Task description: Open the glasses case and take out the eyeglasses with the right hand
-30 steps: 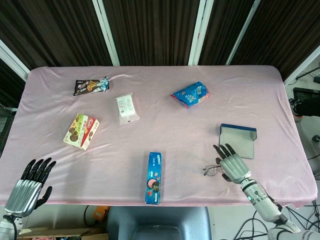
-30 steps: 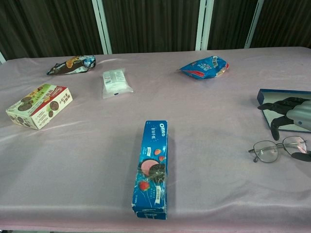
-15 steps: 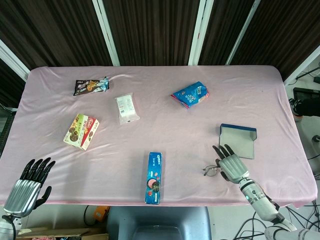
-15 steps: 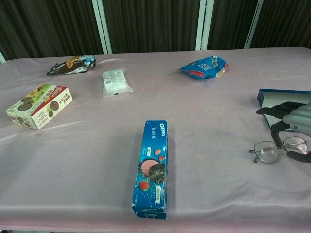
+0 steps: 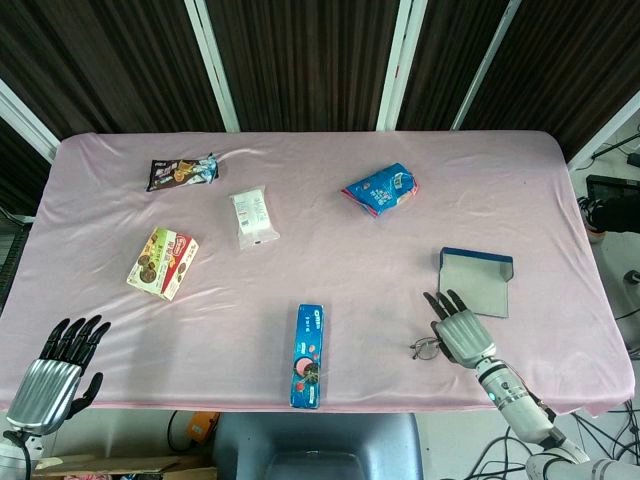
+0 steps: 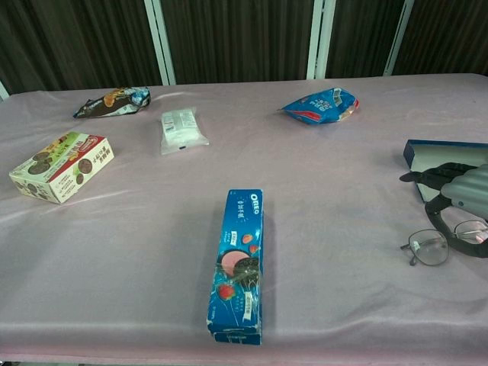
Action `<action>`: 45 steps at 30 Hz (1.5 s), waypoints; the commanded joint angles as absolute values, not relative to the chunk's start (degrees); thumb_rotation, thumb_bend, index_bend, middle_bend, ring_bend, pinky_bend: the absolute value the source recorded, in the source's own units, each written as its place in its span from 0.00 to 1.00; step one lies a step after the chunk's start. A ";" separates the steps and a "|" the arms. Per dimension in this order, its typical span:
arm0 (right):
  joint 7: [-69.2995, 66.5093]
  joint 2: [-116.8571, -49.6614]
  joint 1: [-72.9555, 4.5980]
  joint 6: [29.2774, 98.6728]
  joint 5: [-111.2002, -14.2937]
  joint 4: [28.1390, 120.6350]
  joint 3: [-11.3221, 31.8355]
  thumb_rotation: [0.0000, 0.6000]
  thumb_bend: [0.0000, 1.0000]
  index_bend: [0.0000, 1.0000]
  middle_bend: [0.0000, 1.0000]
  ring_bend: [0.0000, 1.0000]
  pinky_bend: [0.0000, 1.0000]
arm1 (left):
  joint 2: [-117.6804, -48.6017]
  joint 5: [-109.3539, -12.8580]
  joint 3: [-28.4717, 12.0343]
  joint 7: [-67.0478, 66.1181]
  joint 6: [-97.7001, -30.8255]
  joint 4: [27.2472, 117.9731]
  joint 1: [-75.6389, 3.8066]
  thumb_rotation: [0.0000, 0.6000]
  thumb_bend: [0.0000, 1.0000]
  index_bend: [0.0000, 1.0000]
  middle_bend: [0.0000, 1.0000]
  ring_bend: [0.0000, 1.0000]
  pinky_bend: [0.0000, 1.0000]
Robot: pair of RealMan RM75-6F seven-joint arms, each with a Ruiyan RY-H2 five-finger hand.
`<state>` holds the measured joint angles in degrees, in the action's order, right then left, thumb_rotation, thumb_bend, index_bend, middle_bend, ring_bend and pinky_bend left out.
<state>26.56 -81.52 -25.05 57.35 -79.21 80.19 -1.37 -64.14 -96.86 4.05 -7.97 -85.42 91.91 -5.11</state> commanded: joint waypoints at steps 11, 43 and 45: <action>28.24 -81.76 -25.23 57.32 -78.29 80.84 -1.24 1.00 0.81 0.78 0.10 0.00 0.00 | -64.04 -97.11 4.14 -7.68 -85.57 91.82 -5.08 1.00 0.43 0.00 0.02 0.03 0.00; 39.40 -87.06 -33.51 55.83 -65.29 87.38 9.43 1.00 1.00 0.82 0.10 0.00 0.00 | -63.97 -96.90 3.99 -7.35 -85.44 91.70 -5.15 1.00 0.43 0.00 0.02 0.03 0.00; 41.42 -89.17 -35.22 55.72 -62.22 86.85 11.21 1.00 1.00 0.82 0.10 0.00 0.00 | -63.91 -96.78 3.93 -7.23 -85.47 91.71 -5.15 1.00 0.43 0.00 0.02 0.03 0.00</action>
